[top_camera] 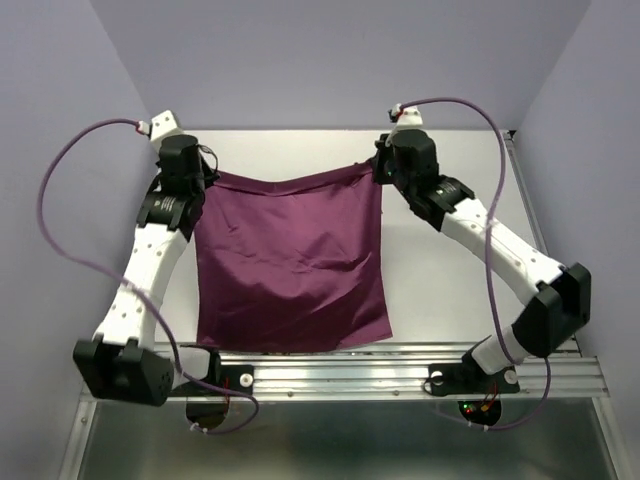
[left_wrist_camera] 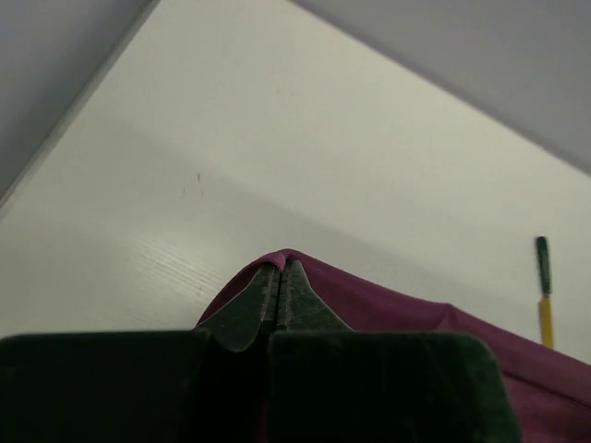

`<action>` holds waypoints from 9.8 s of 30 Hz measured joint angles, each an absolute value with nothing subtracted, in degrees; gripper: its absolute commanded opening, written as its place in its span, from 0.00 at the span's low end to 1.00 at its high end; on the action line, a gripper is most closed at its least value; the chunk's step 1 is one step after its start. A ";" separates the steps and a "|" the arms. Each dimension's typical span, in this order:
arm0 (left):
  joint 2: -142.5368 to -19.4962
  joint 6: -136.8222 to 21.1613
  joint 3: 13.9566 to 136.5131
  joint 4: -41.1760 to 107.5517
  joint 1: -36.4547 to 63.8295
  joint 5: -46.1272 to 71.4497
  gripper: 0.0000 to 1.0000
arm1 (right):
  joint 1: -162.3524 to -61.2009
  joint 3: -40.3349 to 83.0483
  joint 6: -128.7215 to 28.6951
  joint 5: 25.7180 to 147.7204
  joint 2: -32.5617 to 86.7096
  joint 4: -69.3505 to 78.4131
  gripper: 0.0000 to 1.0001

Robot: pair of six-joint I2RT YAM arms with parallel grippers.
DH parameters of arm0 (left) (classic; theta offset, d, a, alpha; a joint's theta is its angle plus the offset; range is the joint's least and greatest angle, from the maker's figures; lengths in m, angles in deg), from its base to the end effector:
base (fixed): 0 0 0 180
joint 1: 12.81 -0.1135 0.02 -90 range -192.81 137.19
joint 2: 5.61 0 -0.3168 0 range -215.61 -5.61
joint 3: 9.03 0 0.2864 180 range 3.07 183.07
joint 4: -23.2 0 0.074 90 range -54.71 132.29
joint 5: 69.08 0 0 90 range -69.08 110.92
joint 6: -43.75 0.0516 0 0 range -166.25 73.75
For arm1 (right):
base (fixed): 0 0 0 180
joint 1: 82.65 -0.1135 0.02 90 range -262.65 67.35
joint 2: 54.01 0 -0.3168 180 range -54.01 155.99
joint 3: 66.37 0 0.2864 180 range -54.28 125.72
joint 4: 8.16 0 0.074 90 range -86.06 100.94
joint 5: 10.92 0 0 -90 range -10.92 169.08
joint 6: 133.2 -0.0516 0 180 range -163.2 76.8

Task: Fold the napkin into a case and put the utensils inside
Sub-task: Flatten out the crumpled napkin at the center of the board, then fold and flatten the napkin at the center of the board, then move the rectangle-folded napkin to the center of the board, then smooth out the rectangle-folded napkin at the center of the board.

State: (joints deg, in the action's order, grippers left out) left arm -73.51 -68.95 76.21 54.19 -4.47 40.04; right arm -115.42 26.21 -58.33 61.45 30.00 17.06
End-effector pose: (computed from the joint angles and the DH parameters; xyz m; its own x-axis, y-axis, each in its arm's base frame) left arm 0.2928 -0.0258 0.4634 -0.1468 -0.3470 -0.9263 -0.2542 0.9182 -0.3037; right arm 0.3348 0.1970 0.4360 -0.3035 0.1004 -0.9475 -0.1995 0.9657 0.1663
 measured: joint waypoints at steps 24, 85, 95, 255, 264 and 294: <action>-118.40 -70.76 92.43 48.00 -15.45 23.60 0.00 | -104.52 51.30 -57.50 71.81 70.98 8.91 0.01; -66.23 -79.62 41.33 52.24 -16.52 9.07 0.00 | -99.23 -2.38 -75.65 87.31 29.34 11.92 0.01; -63.72 -82.48 40.74 55.83 -16.12 9.39 0.00 | -99.23 -4.52 -76.02 85.12 29.30 11.38 0.01; -89.99 -85.28 46.81 52.94 1.71 25.81 0.00 | -104.95 -11.06 -80.87 61.69 24.56 24.51 0.54; -86.05 -84.69 48.23 55.83 1.71 26.05 0.00 | -100.02 -12.37 -79.30 61.87 23.25 24.60 0.52; -88.17 -82.68 49.50 53.64 1.76 24.43 0.25 | -98.57 -16.13 -78.29 68.18 25.10 23.84 0.43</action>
State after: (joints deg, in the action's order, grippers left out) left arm -88.17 -82.68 49.50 53.64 1.76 24.43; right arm -98.57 -16.13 -78.29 68.18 25.10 23.84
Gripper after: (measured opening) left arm 0.244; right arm 0.435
